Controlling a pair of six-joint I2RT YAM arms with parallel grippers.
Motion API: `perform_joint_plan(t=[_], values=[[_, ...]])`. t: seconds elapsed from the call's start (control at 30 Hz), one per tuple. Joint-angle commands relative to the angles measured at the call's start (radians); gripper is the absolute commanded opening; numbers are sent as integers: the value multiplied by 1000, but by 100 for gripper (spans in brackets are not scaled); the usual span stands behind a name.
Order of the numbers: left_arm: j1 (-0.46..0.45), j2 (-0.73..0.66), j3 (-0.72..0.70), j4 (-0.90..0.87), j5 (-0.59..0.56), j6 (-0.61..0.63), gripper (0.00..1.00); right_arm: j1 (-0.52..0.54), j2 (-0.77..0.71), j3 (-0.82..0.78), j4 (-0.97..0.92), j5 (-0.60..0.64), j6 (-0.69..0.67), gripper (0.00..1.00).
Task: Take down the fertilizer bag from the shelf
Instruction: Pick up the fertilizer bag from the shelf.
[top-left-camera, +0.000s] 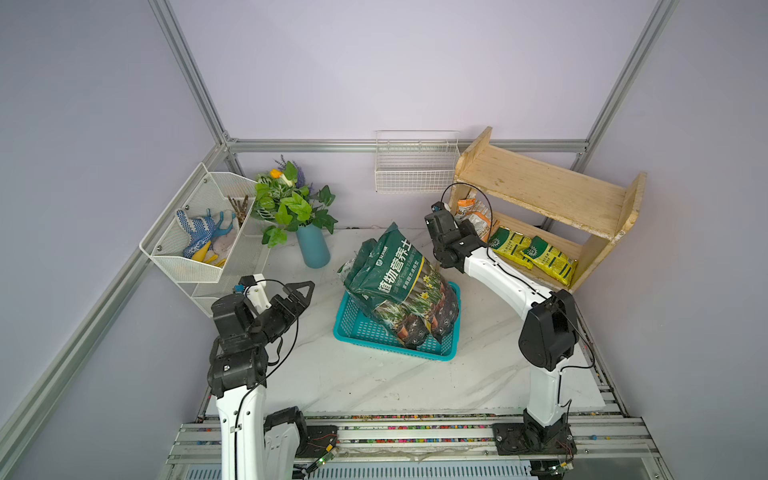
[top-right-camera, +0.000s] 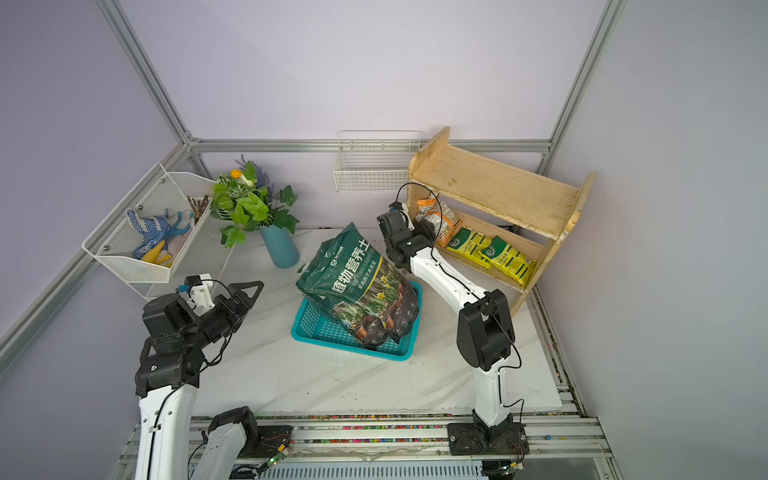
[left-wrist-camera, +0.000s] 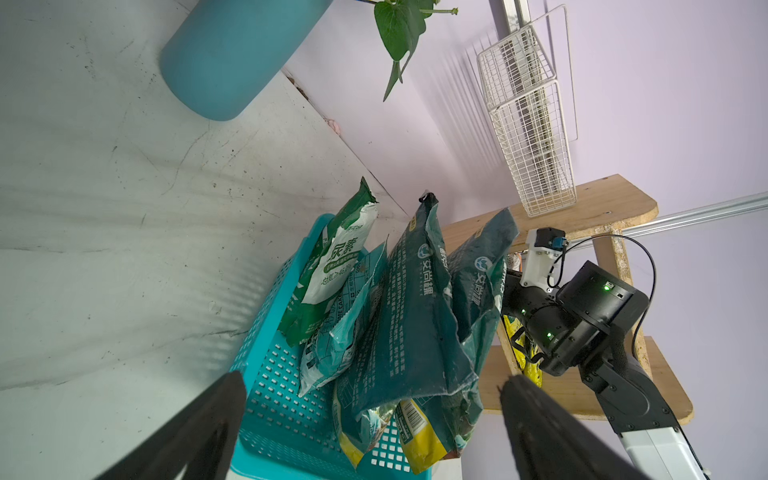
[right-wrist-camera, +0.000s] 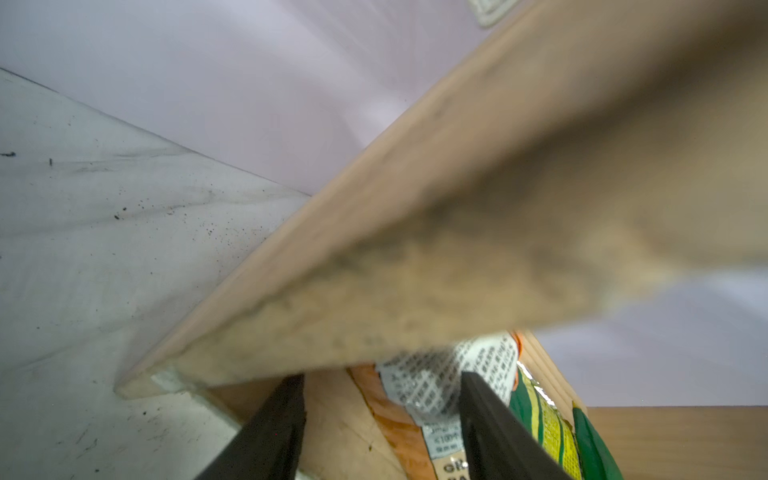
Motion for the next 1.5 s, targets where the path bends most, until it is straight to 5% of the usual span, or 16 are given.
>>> perform_joint_plan(t=[0.0, 0.23, 0.43, 0.93, 1.03, 1.17, 1.23, 1.47], values=[[4, -11, -7, -5, -6, 10, 100, -48, 30, -4, -30, 27, 35, 59], [4, -9, -8, -5, -6, 10, 100, -48, -109, -150, 137, 86, -36, 64], [4, -12, -12, -2, -6, 8, 100, -49, -201, -249, 196, 52, -88, 80], [5, -16, -11, -2, -8, 6, 100, -67, -60, -140, 64, -75, -40, 77], [5, -15, -11, -2, -8, 6, 100, -76, -31, -119, 36, -95, -24, 68], [4, -15, -10, -2, -6, 6, 100, -92, -17, -115, 17, -123, -5, 16], [4, -16, -11, -2, -7, 6, 100, -97, -21, -116, 12, -137, 8, 0], [5, -17, -11, 0, -7, 6, 100, -99, -105, -138, 25, -197, 52, 0]])
